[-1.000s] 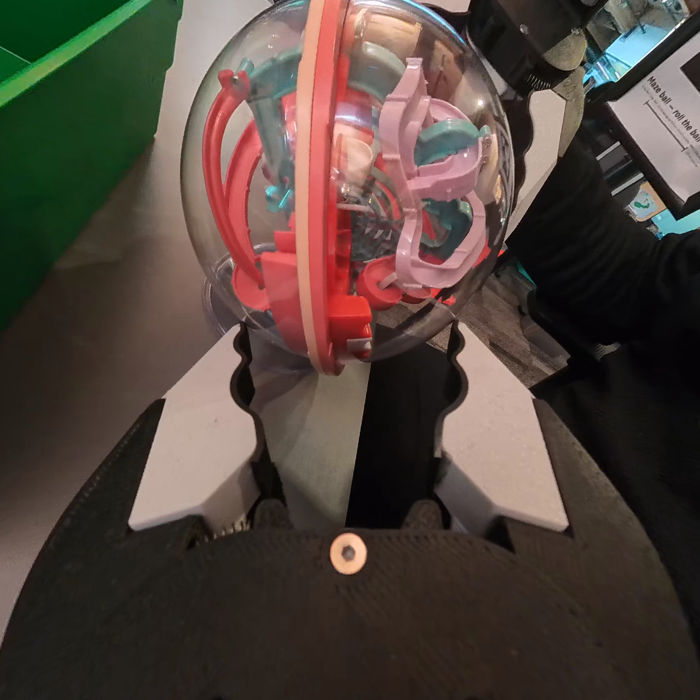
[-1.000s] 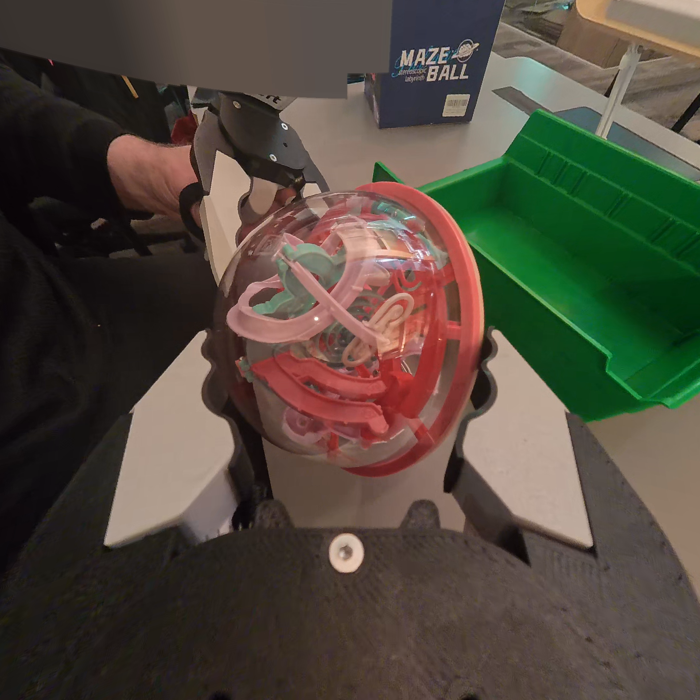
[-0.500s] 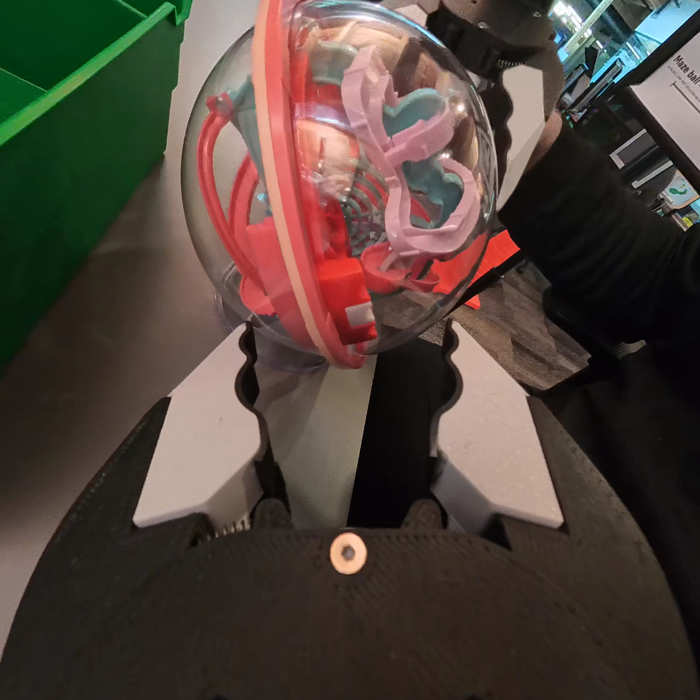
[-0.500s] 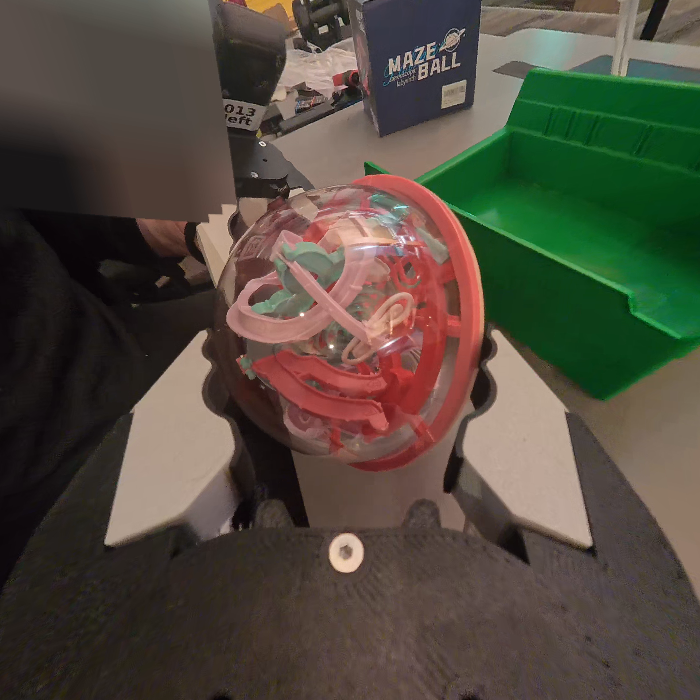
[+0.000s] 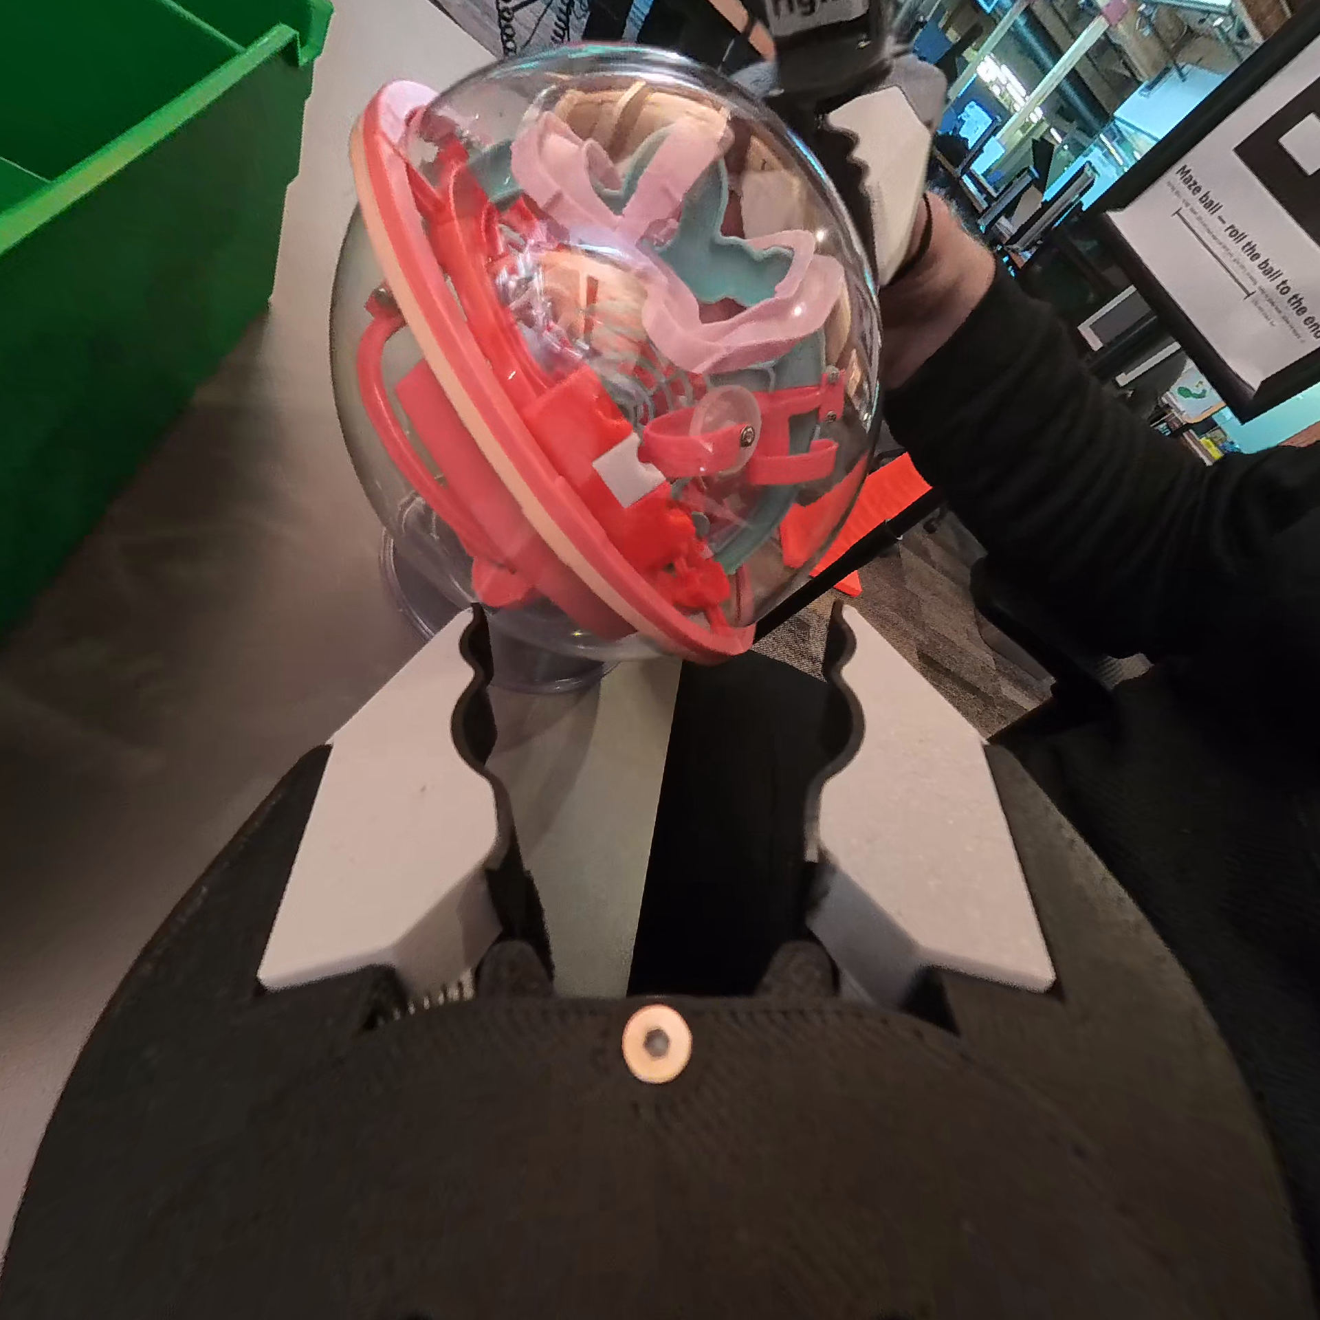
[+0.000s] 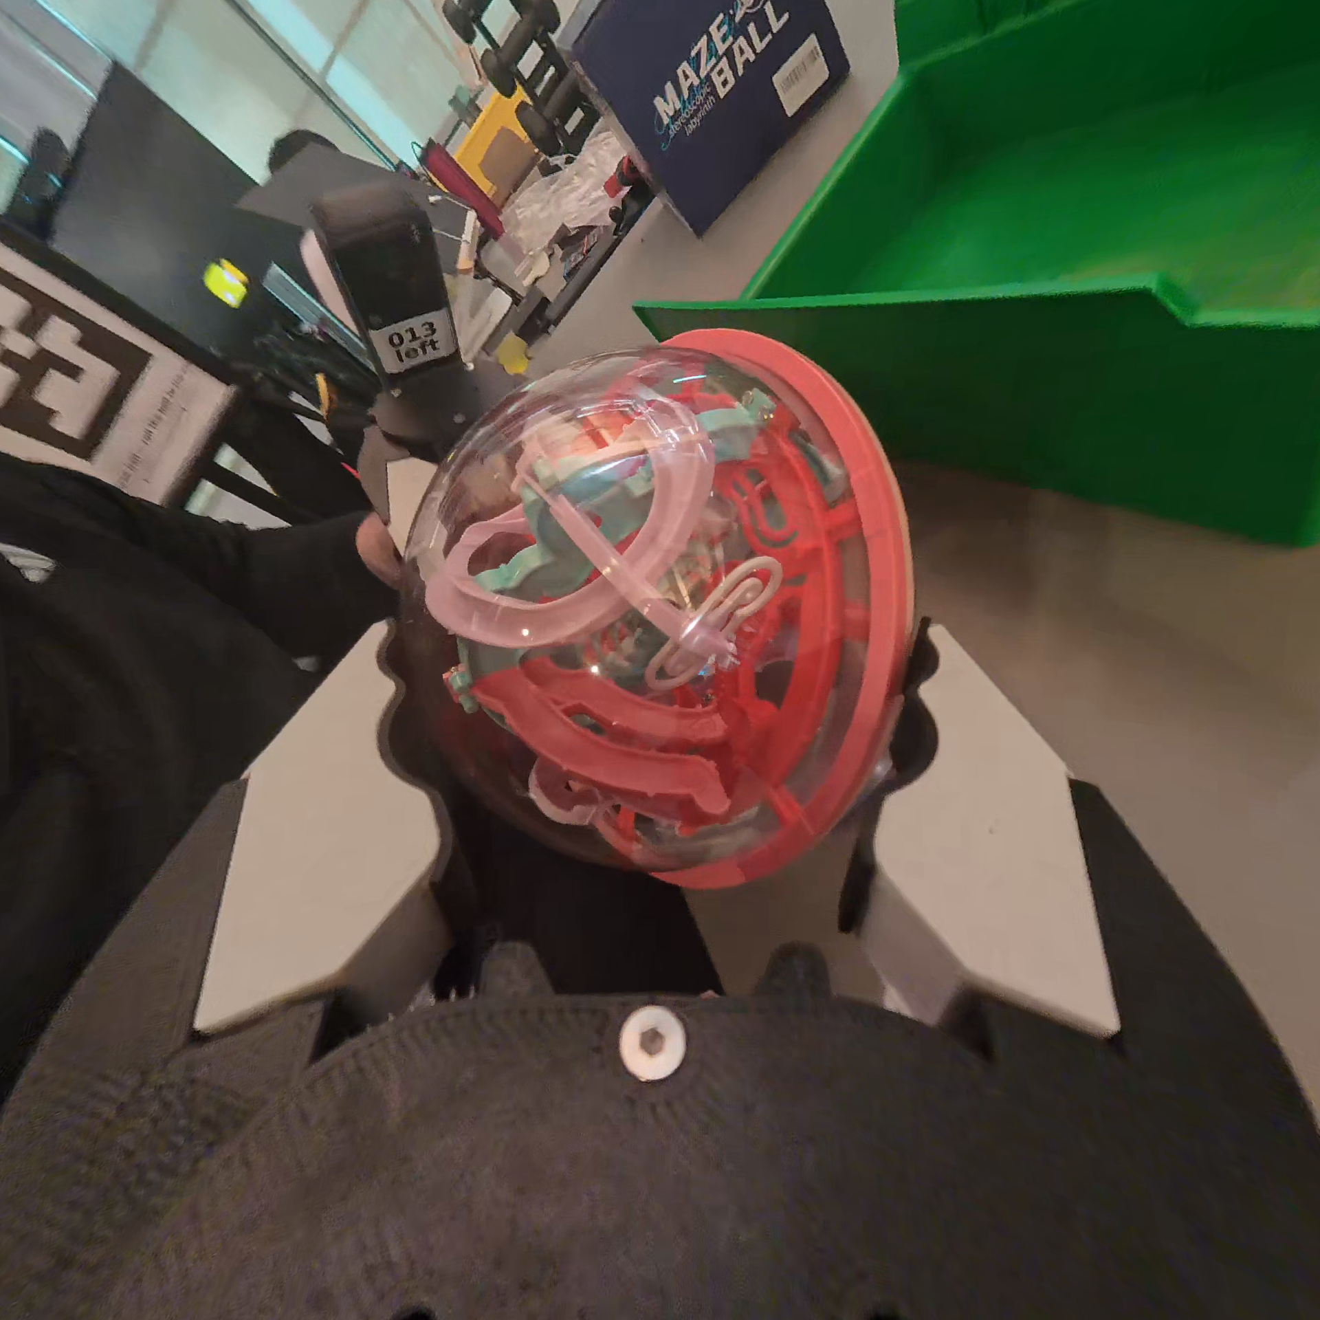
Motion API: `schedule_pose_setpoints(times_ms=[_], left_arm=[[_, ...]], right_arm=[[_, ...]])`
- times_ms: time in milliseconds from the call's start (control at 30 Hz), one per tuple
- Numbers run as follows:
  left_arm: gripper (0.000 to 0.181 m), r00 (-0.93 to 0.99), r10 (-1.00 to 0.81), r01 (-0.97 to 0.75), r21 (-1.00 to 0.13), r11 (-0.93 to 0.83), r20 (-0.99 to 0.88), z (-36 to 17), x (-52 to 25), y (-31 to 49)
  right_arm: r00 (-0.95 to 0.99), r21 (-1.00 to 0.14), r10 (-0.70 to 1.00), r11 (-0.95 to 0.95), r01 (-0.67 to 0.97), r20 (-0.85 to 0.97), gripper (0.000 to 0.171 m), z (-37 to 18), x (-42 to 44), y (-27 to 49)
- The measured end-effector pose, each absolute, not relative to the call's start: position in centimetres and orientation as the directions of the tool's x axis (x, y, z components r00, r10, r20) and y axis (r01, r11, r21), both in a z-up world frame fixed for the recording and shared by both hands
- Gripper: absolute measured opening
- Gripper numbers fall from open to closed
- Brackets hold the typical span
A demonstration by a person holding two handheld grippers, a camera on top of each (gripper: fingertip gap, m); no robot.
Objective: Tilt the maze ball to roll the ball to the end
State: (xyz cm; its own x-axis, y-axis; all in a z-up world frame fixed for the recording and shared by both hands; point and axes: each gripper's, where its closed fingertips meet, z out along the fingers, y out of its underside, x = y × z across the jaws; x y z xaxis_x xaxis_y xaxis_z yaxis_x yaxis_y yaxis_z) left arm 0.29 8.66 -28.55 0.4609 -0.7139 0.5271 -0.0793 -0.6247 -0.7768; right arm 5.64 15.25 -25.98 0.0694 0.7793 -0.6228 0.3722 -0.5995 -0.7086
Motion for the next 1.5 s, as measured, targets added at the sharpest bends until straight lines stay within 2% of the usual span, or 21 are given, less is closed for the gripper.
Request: schedule_pose_setpoints(times_ms=[100,233,300,567,1000,1500], left_arm=[[0.089,0.454,-0.710,-0.065,-0.775,-0.629,0.538,-28.4,0.3,8.7],[0.089,0.462,-0.711,-0.068,-0.778,-0.624,0.530,-28.5,0.3,8.7],[0.091,0.458,-0.706,-0.055,-0.776,-0.629,0.540,-28.5,0.4,8.9],[0.103,0.450,-0.694,-0.076,-0.750,-0.657,0.562,-29.0,1.5,8.4],[0.098,0.385,-0.712,-0.122,-0.732,-0.670,0.587,-29.0,3.8,7.2],[0.097,0.373,-0.732,-0.111,-0.756,-0.645,0.570,-28.4,4.2,7.0]], right_arm=[[0.083,-0.800,0.890,-0.441,0.407,-0.449,0.144,-25.7,5.5,15.4],[0.034,-0.866,0.987,-0.153,0.476,-0.156,0.138,-24.8,5.6,14.8],[0.010,-0.868,0.995,-0.088,0.489,-0.095,0.132,-24.7,5.4,14.2],[0.057,-0.843,0.966,-0.248,0.477,-0.252,0.128,-24.4,5.2,14.6],[0.106,-0.708,0.779,-0.611,0.354,-0.618,0.127,-24.6,6.2,16.9],[0.074,-0.635,0.672,-0.726,0.264,-0.737,0.127,-25.0,6.9,18.0]])
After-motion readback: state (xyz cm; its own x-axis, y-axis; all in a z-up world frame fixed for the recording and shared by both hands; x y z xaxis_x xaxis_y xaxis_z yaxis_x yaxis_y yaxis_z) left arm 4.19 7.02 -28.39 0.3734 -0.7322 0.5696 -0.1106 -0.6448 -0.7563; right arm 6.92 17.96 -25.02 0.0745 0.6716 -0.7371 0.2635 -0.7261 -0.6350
